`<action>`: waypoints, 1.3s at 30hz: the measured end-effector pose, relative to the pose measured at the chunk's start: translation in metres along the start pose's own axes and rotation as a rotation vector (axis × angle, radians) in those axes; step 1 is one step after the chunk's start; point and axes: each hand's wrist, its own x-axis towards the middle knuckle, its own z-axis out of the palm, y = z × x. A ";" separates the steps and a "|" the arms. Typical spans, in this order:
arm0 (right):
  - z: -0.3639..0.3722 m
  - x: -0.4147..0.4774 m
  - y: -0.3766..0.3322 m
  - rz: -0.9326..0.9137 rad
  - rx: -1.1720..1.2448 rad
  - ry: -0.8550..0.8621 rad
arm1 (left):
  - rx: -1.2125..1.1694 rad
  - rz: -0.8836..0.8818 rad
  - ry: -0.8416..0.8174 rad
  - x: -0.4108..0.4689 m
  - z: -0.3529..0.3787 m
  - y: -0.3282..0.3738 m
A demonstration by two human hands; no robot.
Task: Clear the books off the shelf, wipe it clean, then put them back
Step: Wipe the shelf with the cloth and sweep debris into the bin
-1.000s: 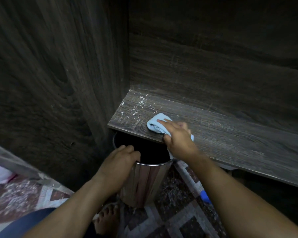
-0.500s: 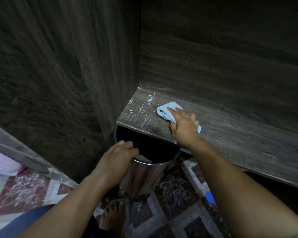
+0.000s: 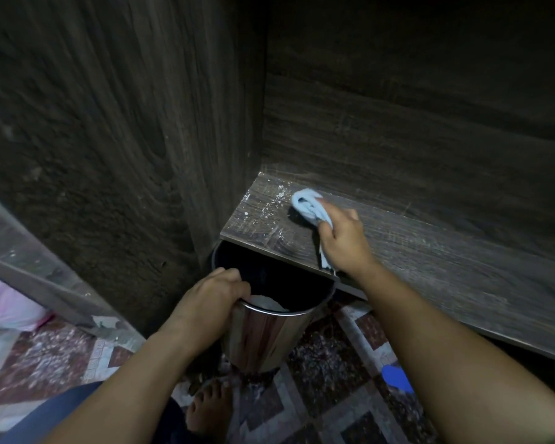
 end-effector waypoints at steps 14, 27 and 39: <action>0.017 -0.011 0.009 -0.195 -0.005 -0.224 | -0.080 -0.019 0.004 0.004 0.000 -0.011; 0.005 0.007 0.000 0.103 0.120 -0.056 | -0.099 -0.003 0.017 0.008 0.004 -0.015; -0.012 -0.040 -0.016 -0.041 0.303 -0.432 | -0.104 0.027 0.029 0.006 0.005 -0.015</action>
